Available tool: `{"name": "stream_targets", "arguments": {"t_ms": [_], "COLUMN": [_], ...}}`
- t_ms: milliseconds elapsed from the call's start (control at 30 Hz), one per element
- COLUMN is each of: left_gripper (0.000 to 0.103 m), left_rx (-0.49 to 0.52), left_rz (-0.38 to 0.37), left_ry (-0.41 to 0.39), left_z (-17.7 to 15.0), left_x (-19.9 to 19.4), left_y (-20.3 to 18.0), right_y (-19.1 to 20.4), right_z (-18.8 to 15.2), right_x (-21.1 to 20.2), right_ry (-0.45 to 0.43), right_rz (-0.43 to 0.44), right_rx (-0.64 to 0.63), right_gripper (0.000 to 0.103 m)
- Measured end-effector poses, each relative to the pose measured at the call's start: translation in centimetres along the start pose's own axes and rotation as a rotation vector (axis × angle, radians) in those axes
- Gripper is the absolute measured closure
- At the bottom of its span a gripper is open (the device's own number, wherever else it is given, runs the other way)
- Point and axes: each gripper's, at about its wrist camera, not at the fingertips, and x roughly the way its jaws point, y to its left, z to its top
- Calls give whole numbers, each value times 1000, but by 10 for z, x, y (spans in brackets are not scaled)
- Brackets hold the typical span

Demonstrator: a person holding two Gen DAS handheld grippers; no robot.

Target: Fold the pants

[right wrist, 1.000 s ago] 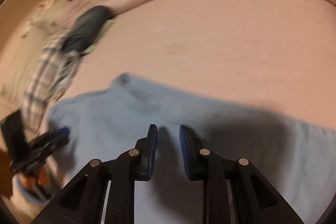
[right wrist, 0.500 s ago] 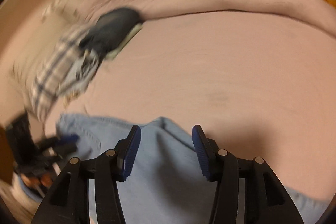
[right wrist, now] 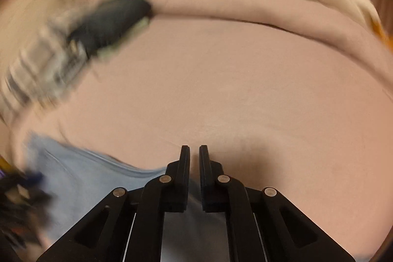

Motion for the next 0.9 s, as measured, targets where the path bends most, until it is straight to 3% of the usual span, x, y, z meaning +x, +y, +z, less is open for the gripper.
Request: {"name": "stream_targets", "arguments": {"t_ms": [67,200,267,467,600,700,767,833,867,900], "left_gripper": [63,63,63,52,52,52,52,52,52,52], "left_rx": [5,52,72,123,118,110,110,123,132,136], "left_rz": [-39,-104,-137,-99,-96,-98,-128,-158,-179,-197], "left_ry": [19,68,93,110,125,127,125,123,123,124], "left_z": [-2,-7,-9,-11,-6,-1,3,7,10,13], "left_x": [5,22,30,45,47,49,48,50,52,53], "left_y": [-11,-41,-57,-81,-81,-86,-94,-105,-113,-119], "right_y": [-13,-34,-50,-109,-168,-213,-236,-243,-241,-239], "right_z": [-18,-69,-95,-155,-185,-206,-222,-234,-239,-245], "right_x": [-30,-64,-77,-117,-159,-195,-219,-245,-256,-263], "right_ry": [-45,-29,-15,-11,-117,-180,-229,-293,-317,-341], "right_rz": [26,42,21,-75,-134,-306,-346,-389,-420,-409], "right_rx": [45,112,150,314,483,600,710,803,826,847], "right_gripper": [96,85,85,85,85,87,87,80,65,59]}}
